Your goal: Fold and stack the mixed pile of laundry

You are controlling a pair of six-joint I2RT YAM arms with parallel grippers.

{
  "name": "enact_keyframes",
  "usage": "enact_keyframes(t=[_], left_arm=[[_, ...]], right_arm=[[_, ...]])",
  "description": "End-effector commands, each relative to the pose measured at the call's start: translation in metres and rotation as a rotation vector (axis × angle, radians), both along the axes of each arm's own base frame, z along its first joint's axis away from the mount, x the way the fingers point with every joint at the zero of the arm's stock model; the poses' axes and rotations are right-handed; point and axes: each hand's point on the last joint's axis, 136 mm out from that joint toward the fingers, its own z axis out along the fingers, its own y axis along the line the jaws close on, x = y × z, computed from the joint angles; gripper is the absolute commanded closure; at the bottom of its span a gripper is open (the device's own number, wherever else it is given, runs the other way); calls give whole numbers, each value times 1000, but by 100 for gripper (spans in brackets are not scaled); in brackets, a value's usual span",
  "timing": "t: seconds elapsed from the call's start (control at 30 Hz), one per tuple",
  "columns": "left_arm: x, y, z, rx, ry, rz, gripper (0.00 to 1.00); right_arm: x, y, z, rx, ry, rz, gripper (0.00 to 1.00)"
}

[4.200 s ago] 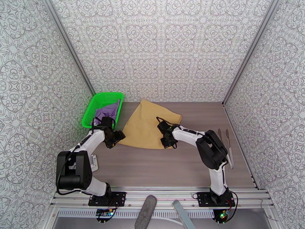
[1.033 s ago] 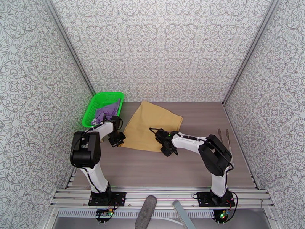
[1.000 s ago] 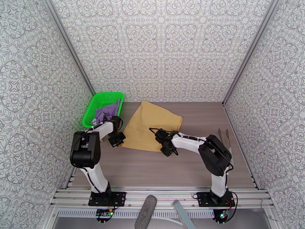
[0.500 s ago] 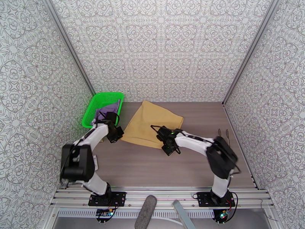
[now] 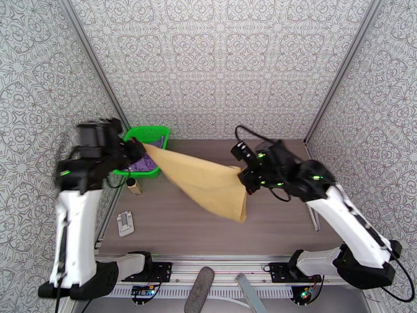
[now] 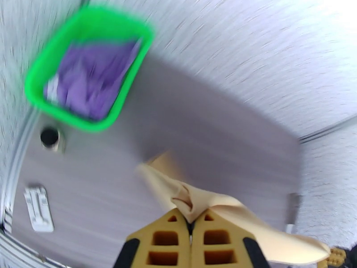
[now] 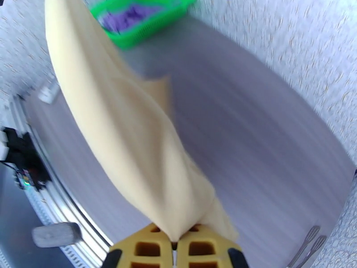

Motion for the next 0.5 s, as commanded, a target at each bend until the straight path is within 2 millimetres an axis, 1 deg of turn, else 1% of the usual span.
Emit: enact_keyframes(t=[0.0,0.07,0.13,0.17,0.2,0.27,0.37,0.47], left_arm=[[-21,4,1,27,65,-9,100],[-14,-1,4,9,64,-32,100],[2,-5,-6,-9,95,-46,100],[14,-7,-15,-15,114,-52,100],[26,-13,-22,-37,128,-80,100],[54,-17,-38,-59,157,-100,100],[100,-24,-55,-80,177,-130,100],[145,-30,-63,-104,169,-155,100]], right_arm=[[-15,-22,4,-73,31,-7,100],[-4,-24,5,-109,-1,-43,100],[11,-23,-2,-153,-18,-73,100],[20,-19,-7,-166,-20,-73,100],[29,-15,-12,-170,-20,-78,100],[49,-9,-21,-168,-7,-82,100],[90,-8,-32,-172,10,-122,100],[130,-15,-26,-161,-2,-179,100]])
